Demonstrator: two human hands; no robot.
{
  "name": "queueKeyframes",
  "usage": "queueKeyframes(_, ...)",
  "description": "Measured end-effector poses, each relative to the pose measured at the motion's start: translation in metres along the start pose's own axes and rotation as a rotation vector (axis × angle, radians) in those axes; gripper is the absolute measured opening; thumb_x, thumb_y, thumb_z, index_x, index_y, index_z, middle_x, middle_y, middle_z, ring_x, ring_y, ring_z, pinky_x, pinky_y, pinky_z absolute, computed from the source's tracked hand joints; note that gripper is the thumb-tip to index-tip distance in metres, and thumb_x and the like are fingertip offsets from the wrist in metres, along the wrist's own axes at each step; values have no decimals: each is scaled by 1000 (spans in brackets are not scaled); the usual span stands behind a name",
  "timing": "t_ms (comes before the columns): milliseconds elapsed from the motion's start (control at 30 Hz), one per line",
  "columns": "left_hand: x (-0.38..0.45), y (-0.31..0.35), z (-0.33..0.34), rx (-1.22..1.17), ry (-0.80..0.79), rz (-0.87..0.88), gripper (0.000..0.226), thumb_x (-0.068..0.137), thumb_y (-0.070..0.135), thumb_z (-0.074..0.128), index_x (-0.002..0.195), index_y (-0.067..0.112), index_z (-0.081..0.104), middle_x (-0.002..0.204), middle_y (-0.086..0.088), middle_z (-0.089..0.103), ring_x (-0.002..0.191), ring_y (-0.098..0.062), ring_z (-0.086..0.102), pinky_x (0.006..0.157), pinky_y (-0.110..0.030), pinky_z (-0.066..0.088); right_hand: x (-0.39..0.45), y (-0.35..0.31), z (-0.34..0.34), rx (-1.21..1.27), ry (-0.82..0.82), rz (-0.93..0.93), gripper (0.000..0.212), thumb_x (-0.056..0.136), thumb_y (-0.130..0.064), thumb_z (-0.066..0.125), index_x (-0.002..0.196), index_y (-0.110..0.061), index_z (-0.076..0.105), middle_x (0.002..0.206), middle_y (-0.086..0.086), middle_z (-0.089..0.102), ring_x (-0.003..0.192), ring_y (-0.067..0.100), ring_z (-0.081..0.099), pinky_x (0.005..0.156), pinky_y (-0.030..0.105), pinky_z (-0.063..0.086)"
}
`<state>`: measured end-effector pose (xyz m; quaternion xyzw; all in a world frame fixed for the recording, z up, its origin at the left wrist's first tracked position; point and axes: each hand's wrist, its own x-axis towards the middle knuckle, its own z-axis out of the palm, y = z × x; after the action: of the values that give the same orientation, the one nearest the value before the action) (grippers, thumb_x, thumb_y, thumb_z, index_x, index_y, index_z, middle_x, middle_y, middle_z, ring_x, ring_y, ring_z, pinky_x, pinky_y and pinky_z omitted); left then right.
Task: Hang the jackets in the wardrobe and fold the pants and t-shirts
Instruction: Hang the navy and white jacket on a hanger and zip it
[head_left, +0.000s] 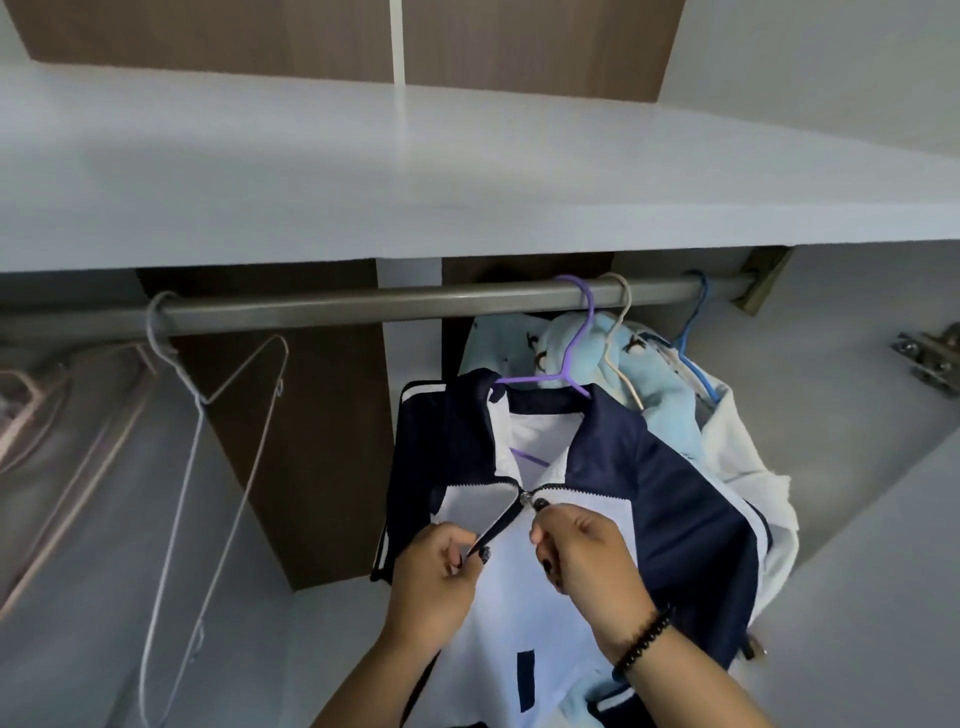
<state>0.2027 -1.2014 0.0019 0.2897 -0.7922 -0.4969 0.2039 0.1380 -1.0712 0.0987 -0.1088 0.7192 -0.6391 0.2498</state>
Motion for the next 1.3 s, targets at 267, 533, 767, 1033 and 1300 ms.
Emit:
queueKeyframes(267, 35, 38, -13, -290, 95, -61, 28, 85, -3, 61, 90, 23, 69, 74, 3, 52, 54, -2, 47, 52, -11, 38, -10, 14, -23, -484, -162, 222, 36, 95, -23, 51, 60, -12, 48, 52, 3, 50, 37, 13, 43, 41, 17, 34)
queueKeyframes(533, 112, 78, -14, -130, 16, -85, 17, 88, 25, 63, 102, 20, 56, 102, 0, 64, 90, -26, 66, 85, -41, 54, 22, -39, -68, -506, 382, -87, 15, 85, -22, 57, 74, -12, 58, 56, 0, 62, 55, 21, 62, 66, 39, 54)
queueKeyframes(767, 128, 100, 22, -112, -193, -51, 28, 92, 17, 54, 65, 14, 62, 73, -5, 65, 72, -23, 56, 66, -30, 41, 45, -14, -51, -803, 443, -167, 33, 87, -15, 56, 119, -12, 51, 106, 12, 59, 99, 31, 57, 79, 32, 44)
queueKeyframes(1033, 95, 101, 62, -204, -292, 127, 30, 98, 27, 52, 76, 6, 49, 57, 9, 42, 57, -14, 38, 57, -33, 35, 24, 32, -73, -894, 581, -238, 20, 93, -9, 50, 94, -16, 69, 91, 6, 57, 81, 30, 60, 66, 37, 49)
queueKeyframes(1300, 61, 71, 63, -138, -301, 201, 38, 101, 25, 46, 65, 18, 33, 51, 9, 32, 53, -9, 27, 55, -27, 28, -9, 84, -65, -828, 418, -367, 30, 88, 4, 56, 103, -19, 69, 69, -8, 66, 63, 6, 60, 62, 9, 45)
